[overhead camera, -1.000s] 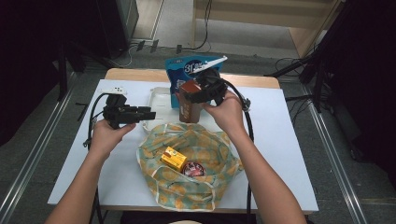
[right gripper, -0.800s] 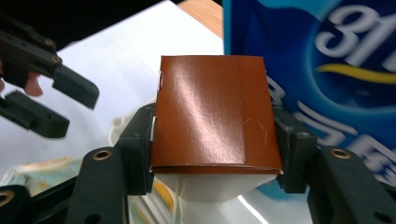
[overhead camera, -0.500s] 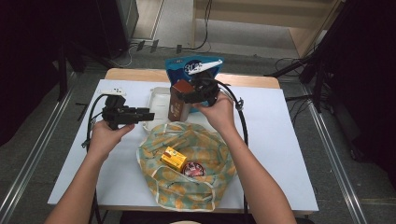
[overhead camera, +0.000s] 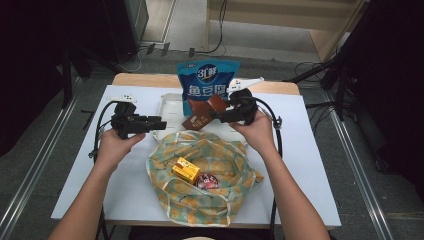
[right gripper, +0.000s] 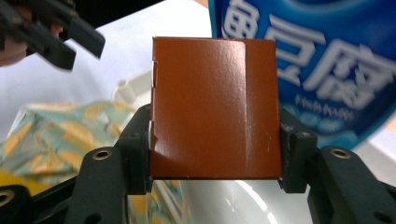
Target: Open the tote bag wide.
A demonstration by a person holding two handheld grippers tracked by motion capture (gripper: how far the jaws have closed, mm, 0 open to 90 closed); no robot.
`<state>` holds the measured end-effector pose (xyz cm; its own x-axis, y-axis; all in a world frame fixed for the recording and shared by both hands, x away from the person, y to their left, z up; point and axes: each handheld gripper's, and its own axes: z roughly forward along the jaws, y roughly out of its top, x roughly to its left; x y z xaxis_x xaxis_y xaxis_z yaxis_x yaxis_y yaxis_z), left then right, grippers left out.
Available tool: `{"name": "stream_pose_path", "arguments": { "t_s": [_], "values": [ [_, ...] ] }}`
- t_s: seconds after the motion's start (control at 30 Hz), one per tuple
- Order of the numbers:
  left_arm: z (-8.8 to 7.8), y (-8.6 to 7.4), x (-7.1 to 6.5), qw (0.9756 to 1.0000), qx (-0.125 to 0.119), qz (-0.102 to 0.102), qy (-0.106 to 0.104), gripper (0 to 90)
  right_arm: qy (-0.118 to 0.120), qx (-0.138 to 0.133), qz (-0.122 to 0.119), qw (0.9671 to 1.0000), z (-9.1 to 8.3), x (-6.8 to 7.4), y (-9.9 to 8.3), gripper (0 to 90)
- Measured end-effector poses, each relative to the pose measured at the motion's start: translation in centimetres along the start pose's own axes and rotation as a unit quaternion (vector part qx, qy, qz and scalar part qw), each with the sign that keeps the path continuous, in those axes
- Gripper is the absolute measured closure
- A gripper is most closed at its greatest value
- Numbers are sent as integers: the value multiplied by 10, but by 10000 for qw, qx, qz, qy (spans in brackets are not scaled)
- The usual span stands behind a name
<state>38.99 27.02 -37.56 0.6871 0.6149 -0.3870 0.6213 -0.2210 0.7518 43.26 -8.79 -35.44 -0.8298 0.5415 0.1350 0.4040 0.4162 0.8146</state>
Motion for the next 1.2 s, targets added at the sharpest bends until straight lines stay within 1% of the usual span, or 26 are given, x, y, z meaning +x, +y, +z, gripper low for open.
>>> {"name": "stream_pose_path", "arguments": {
  "t_s": [0.13, 0.33, 0.47, 0.6, 0.67, 0.73, 0.77, 0.83, 1.0, 1.07, 1.1, 1.17, 1.2],
  "values": [
    [2, 0, 0, 10000, 24, 1, -7, 548, 92, 58, -65, 9999, -7, -6, -16, 433],
    [5, 0, 0, 9999, 99, 17, -26, 547, 216, 124, 54, 9997, -12, -16, -34, 431],
    [6, 0, -1, 9999, 111, 21, -39, 546, 246, 219, 32, 9995, -12, -20, -45, 431],
    [8, 0, -1, 9999, 127, 25, -68, 547, 239, 379, -9, 9990, -7, -21, -52, 430],
    [8, 0, -1, 9999, 128, 0, -99, 547, 261, 389, 0, 9989, -4, -22, -54, 430],
    [9, 0, -1, 9998, 151, 10, -124, 546, 316, 423, 20, 9986, 1, -24, -57, 427],
    [10, 0, -2, 9998, 170, 16, -102, 546, 341, 438, 10, 9985, 3, -25, -58, 427],
    [11, 0, -2, 9997, 203, 38, -117, 546, 410, 525, 66, 9978, 10, -27, -63, 427],
    [12, -1, -2, 9997, 238, 41, -89, 546, 539, 575, 147, 9968, 20, -31, -71, 419],
    [12, -1, -2, 9997, 229, 29, -92, 545, 546, 645, 121, 9964, 22, -31, -73, 408],
    [12, -1, -2, 9997, 218, 32, -95, 546, 509, 660, 95, 9965, 23, -32, -74, 402],
    [12, -1, -2, 9997, 224, 39, -98, 545, 439, 636, 160, 9969, 23, -33, -76, 373],
    [13, -1, -2, 9997, 236, 52, -90, 546, 408, 607, 153, 9972, 23, -34, -77, 365]
  ]
}}
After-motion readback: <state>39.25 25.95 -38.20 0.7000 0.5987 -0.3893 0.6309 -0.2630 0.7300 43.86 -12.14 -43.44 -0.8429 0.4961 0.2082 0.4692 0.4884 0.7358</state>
